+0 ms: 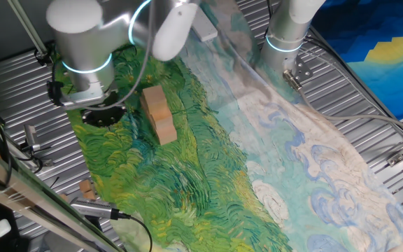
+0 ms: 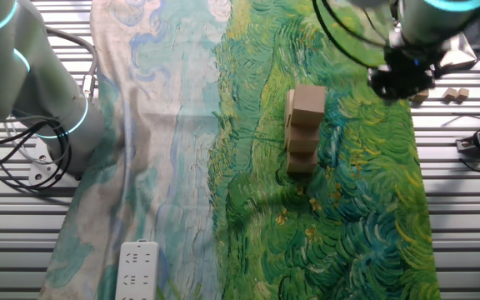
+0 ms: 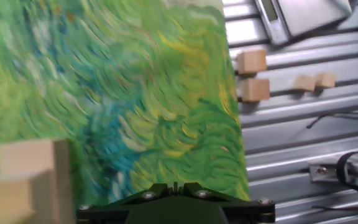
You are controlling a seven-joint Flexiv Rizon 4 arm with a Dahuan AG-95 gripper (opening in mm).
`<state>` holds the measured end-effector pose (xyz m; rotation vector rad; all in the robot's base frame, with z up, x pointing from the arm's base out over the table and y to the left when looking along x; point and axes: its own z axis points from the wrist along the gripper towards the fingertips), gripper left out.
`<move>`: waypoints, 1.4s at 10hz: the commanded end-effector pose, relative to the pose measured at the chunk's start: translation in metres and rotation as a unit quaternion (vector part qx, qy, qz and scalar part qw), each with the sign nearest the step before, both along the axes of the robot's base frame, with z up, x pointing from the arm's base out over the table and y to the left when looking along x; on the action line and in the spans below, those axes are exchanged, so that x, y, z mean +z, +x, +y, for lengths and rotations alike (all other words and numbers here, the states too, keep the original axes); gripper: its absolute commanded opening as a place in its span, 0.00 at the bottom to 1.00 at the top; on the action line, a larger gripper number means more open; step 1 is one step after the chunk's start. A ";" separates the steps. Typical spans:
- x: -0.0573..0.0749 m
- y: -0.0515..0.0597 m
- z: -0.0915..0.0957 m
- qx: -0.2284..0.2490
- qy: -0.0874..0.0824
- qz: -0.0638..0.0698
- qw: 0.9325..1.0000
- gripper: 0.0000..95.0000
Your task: Stack the blocks into a pyramid shape
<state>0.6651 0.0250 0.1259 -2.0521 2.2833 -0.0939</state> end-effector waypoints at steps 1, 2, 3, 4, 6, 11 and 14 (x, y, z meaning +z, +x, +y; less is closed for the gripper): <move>-0.009 0.005 -0.016 0.010 0.004 0.000 1.000 0.00; -0.017 0.007 -0.029 0.018 0.006 -0.001 1.000 0.00; -0.022 0.008 -0.037 0.023 0.005 -0.003 1.000 0.00; -0.027 0.008 -0.045 0.026 0.006 -0.004 1.000 0.00; -0.033 0.007 -0.058 0.033 0.006 -0.006 0.999 0.00; -0.054 0.004 -0.097 0.056 0.008 -0.008 0.998 0.00; -0.051 -0.001 -0.104 0.027 -0.002 -0.006 1.000 0.00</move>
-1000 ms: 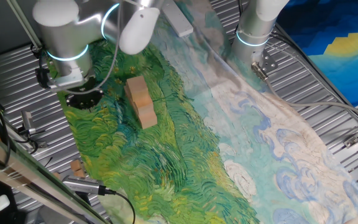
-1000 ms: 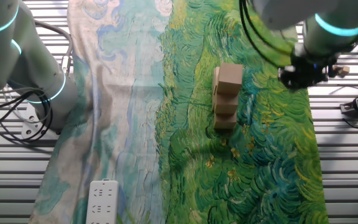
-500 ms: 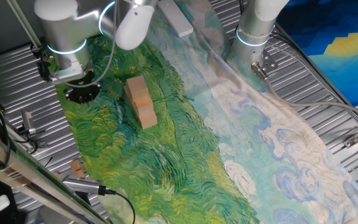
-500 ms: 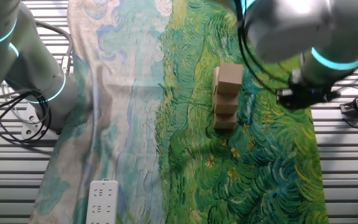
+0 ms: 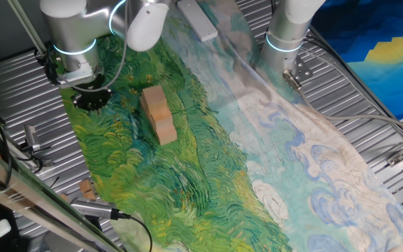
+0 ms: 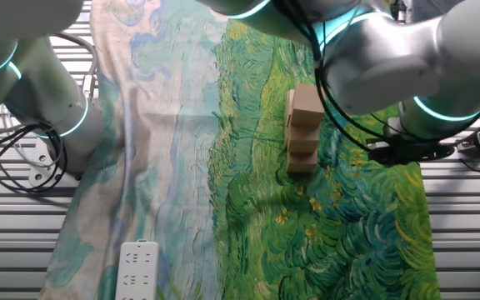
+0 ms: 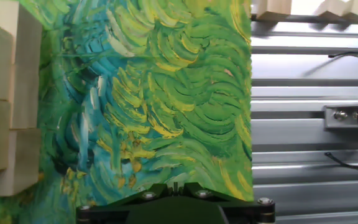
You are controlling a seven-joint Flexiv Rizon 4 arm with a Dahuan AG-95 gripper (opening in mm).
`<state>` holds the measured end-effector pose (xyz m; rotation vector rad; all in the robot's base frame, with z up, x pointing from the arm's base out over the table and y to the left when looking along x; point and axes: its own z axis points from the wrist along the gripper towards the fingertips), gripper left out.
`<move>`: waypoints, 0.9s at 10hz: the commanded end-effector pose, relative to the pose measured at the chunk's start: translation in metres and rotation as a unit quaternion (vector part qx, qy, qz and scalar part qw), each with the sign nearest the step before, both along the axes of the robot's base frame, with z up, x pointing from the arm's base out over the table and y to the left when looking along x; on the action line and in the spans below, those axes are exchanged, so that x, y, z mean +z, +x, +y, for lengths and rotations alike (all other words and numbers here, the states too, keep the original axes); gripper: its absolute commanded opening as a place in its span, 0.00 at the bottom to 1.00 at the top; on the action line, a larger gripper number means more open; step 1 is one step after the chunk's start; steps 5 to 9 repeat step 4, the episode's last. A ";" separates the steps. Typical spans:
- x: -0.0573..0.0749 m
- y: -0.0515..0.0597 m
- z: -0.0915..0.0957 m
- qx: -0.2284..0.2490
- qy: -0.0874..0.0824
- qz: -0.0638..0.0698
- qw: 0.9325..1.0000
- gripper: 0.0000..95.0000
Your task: Stack the blocks into a pyramid shape
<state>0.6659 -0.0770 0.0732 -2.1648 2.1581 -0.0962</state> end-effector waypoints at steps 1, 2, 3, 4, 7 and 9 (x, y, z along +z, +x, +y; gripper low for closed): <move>0.004 -0.003 -0.001 -0.049 -0.006 -0.001 0.999 0.00; 0.005 -0.004 -0.001 -0.096 -0.028 -0.002 0.995 0.00; 0.006 -0.004 -0.001 -0.107 -0.029 0.000 0.994 0.00; 0.008 -0.005 0.000 -0.117 -0.027 0.001 0.993 0.00; 0.008 -0.005 0.000 -0.117 -0.027 0.001 0.993 0.00; 0.008 -0.005 0.000 -0.117 -0.027 0.001 0.993 0.00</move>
